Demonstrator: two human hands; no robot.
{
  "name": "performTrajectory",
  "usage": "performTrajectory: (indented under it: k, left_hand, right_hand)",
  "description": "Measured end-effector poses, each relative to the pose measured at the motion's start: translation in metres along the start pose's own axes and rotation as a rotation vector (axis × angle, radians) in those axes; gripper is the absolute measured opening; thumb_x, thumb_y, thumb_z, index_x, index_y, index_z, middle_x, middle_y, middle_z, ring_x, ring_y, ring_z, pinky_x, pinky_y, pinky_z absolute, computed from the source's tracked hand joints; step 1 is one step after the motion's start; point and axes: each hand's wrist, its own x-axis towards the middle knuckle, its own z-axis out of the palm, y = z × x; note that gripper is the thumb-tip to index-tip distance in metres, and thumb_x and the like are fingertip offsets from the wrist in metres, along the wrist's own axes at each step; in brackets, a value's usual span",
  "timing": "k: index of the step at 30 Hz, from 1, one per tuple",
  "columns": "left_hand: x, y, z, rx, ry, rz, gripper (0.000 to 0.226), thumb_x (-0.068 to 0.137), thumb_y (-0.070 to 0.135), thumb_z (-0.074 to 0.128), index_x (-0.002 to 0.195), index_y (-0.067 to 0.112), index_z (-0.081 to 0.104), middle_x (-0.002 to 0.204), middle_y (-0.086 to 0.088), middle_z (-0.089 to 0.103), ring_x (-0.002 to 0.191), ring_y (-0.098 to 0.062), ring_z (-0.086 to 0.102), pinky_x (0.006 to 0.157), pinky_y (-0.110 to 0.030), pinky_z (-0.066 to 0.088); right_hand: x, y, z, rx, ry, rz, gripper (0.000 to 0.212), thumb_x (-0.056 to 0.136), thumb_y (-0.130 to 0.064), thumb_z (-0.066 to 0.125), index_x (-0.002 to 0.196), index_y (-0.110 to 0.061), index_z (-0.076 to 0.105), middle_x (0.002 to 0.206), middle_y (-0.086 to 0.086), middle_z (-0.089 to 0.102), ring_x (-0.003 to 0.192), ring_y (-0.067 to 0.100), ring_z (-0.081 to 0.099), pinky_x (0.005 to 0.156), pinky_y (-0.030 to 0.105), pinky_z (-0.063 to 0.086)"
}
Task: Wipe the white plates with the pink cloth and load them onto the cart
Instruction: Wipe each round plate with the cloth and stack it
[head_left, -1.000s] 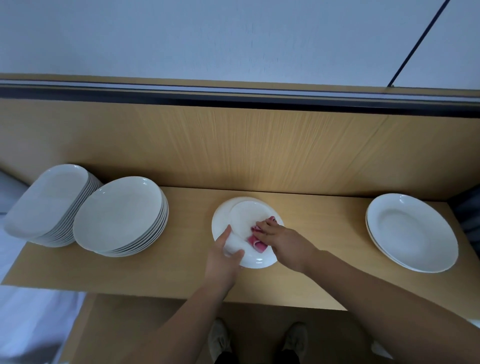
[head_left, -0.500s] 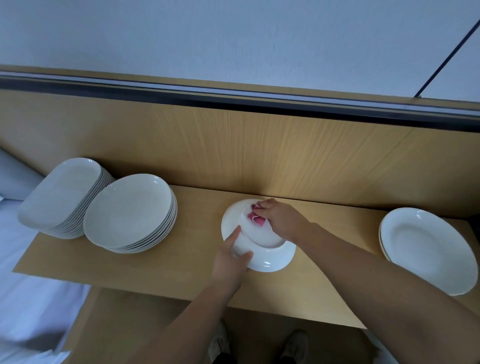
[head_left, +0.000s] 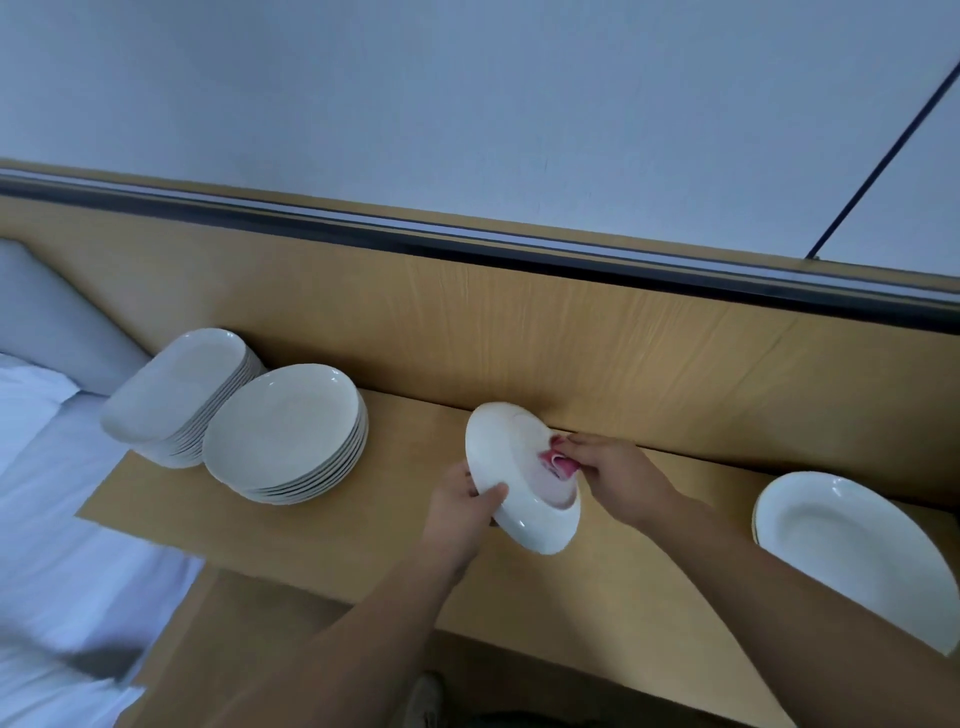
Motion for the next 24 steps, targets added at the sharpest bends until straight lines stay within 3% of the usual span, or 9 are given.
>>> performTrajectory:
  k: [4,8,11,13,15,20,24]
  left_hand:
    - [-0.013,0.011,0.010,0.101,0.060,-0.020,0.028,0.088,0.014,0.064,0.114,0.022,0.053,0.111,0.002,0.064,0.101,-0.016,0.061,0.083,-0.035,0.057]
    - [-0.026,0.023,0.004,0.349,0.128,0.037,0.036,0.087,0.024,0.064,0.122,0.023,0.054,0.110,0.004,0.064,0.099,-0.016,0.062,0.083,-0.039,0.057]
    - [-0.037,0.032,-0.008,0.572,0.209,0.120,0.034,0.089,0.025,0.062,0.122,0.025,0.055,0.106,0.008,0.065,0.093,-0.011,0.062,0.076,-0.029,0.053]
    - [-0.046,0.037,-0.017,0.694,0.251,0.183,0.032,0.091,0.025,0.059,0.123,0.026,0.055,0.103,0.010,0.063,0.090,-0.008,0.060,0.073,-0.022,0.048]
    - [-0.053,0.041,-0.029,0.802,0.298,0.236,0.031,0.092,0.025,0.056,0.123,0.026,0.054,0.102,0.008,0.064,0.089,-0.010,0.060,0.074,-0.024,0.047]
    - [-0.064,0.051,-0.061,0.983,0.428,0.374,0.034,0.093,0.021,0.053,0.126,0.026,0.057,0.103,0.003,0.068,0.094,-0.021,0.063,0.077,-0.028,0.044]
    - [-0.068,0.055,-0.088,1.076,0.491,0.417,0.036,0.095,0.018,0.051,0.131,0.021,0.057,0.116,-0.001,0.068,0.107,-0.025,0.061,0.089,-0.032,0.044]
  right_hand:
    - [-0.006,0.005,-0.015,-0.045,0.152,-0.134,0.043,0.088,0.011,0.053,0.123,-0.011,0.065,0.127,-0.009,0.058,0.119,0.010,0.054,0.098,-0.002,0.024]
    - [-0.004,0.007,-0.027,-0.011,0.158,-0.181,0.046,0.086,0.014,0.054,0.124,-0.011,0.065,0.131,0.002,0.060,0.124,0.014,0.054,0.103,0.005,0.025]
    - [-0.003,0.000,-0.031,0.022,0.142,-0.213,0.044,0.090,0.009,0.053,0.126,-0.015,0.063,0.133,-0.002,0.058,0.126,0.009,0.051,0.106,0.012,0.029]
    - [-0.003,-0.008,-0.033,0.038,0.137,-0.229,0.043,0.092,0.007,0.052,0.127,-0.016,0.063,0.132,-0.009,0.056,0.124,0.003,0.048,0.102,0.004,0.026]
    - [-0.003,-0.015,-0.035,0.044,0.139,-0.267,0.042,0.092,0.006,0.052,0.127,-0.016,0.063,0.129,-0.012,0.055,0.121,0.002,0.048,0.098,-0.001,0.024]
    - [0.007,-0.032,-0.035,0.016,0.135,-0.381,0.041,0.089,0.009,0.058,0.123,-0.012,0.066,0.131,0.000,0.060,0.122,0.011,0.054,0.102,0.005,0.029]
    - [0.015,-0.048,-0.029,0.032,0.133,-0.418,0.039,0.089,0.008,0.059,0.122,-0.012,0.067,0.130,-0.003,0.059,0.121,0.009,0.053,0.102,0.002,0.027]
